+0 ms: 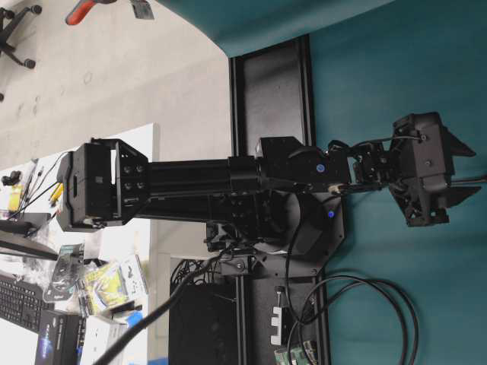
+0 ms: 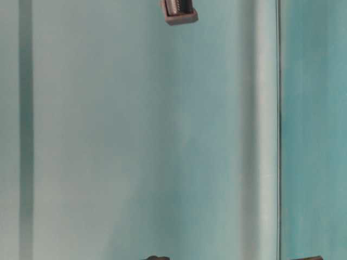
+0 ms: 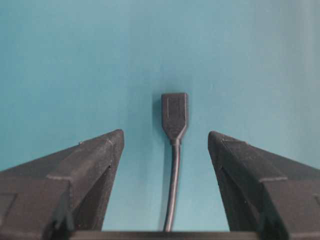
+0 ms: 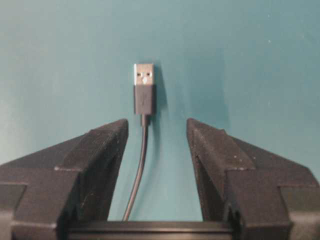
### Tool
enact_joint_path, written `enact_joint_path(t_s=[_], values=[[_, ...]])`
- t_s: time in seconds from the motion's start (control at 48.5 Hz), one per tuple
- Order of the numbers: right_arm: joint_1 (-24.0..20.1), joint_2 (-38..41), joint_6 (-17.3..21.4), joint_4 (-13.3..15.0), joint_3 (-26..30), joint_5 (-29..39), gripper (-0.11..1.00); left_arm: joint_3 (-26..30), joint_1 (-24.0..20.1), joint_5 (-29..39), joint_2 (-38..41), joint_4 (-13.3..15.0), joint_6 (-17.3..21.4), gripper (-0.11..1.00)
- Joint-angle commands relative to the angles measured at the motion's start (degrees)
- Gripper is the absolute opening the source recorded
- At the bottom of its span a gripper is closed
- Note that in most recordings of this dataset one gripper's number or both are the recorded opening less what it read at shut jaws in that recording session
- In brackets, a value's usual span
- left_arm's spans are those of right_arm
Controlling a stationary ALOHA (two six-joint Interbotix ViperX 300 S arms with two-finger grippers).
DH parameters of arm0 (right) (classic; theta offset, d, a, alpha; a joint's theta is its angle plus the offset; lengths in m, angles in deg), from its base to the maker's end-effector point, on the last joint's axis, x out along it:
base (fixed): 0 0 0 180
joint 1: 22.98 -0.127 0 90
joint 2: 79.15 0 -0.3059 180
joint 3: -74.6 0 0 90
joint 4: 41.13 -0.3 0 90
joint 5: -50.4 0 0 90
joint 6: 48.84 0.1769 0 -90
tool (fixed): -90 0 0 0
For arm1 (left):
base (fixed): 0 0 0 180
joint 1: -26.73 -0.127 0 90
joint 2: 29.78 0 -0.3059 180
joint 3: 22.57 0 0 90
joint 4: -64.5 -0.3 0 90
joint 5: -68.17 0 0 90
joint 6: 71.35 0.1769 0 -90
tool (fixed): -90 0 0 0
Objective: Insert the USB using both arms.
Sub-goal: 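Close the right gripper on the male USB-A plug cable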
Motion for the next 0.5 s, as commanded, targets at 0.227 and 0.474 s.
enact_joint_path(t_s=[0.227, 0.474], values=[[-0.26, 2.90, -0.09, 0.09, 2.37, -0.97, 0.52, 1.05, -0.26, -0.97, -0.26, 0.00, 0.70, 0.75], [-1.05, 4.48, 0.00, 0.00, 2.81, -1.58, 0.52, 0.88, -0.26, -0.97, -0.35, 0.00, 0.88, 0.75]])
